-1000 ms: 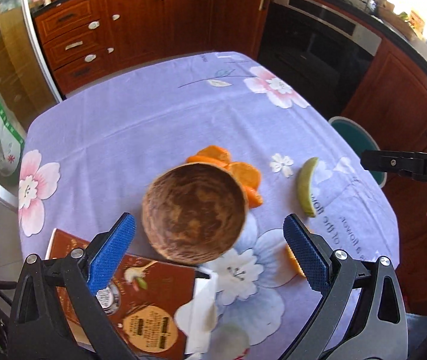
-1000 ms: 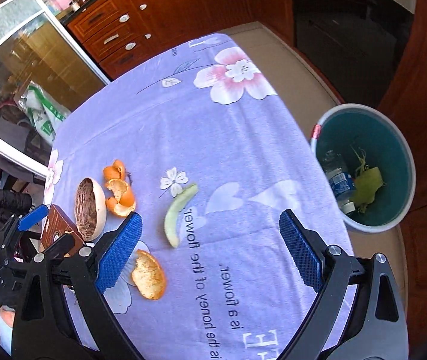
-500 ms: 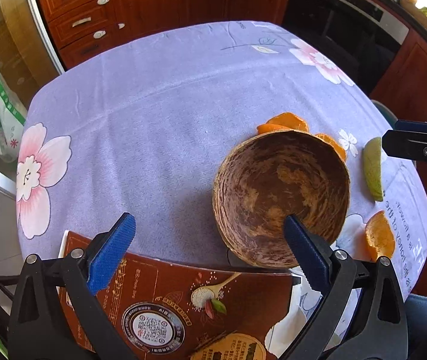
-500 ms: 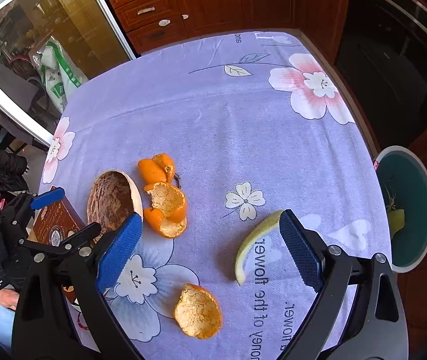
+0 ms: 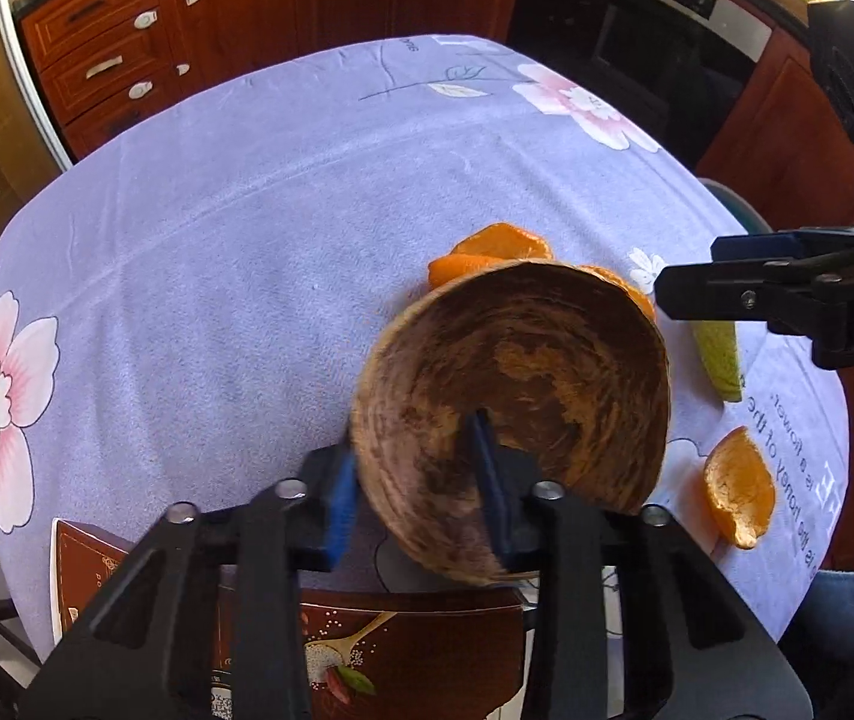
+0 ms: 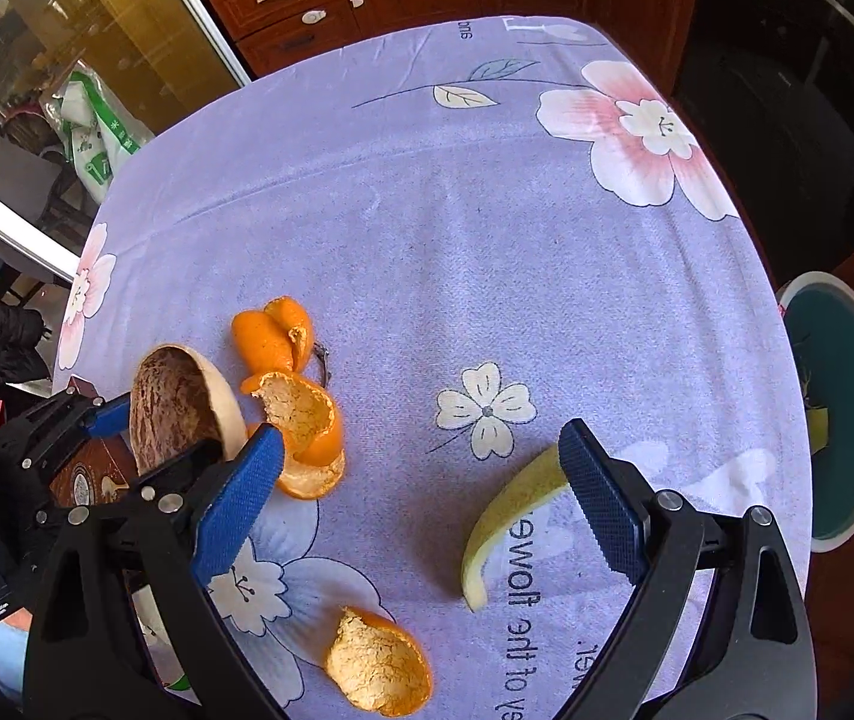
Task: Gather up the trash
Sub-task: 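Grasp the coconut shell rim with the left gripper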
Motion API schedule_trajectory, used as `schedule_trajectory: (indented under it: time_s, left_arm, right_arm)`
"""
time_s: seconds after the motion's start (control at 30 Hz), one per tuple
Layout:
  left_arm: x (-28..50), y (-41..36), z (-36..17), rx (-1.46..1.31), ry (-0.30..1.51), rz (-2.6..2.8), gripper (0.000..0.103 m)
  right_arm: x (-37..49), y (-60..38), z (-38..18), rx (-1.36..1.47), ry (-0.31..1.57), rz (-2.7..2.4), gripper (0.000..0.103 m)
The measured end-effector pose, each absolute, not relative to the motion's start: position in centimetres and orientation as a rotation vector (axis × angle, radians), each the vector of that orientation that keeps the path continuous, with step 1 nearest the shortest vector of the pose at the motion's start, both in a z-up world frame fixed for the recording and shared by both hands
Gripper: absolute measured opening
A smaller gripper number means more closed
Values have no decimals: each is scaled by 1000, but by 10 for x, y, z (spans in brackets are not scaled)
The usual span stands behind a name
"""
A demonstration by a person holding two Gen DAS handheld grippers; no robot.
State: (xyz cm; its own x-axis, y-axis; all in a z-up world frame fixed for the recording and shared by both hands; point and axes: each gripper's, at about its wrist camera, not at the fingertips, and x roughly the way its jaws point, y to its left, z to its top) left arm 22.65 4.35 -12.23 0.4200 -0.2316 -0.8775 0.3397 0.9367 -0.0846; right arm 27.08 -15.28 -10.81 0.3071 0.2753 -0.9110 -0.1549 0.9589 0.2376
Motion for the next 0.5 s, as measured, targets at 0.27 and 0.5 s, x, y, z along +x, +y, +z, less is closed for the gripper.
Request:
schedule_trajectory:
  time_s: [0.27,0.5]
  left_arm:
    - [218,73,-89,42,1000,-270,6]
    - [227,100,-99,42,1056,-190,7]
  right_arm:
    - [268,-148,-106,109,1213,309,89]
    - [269,-119,-110,57,1211,379,86]
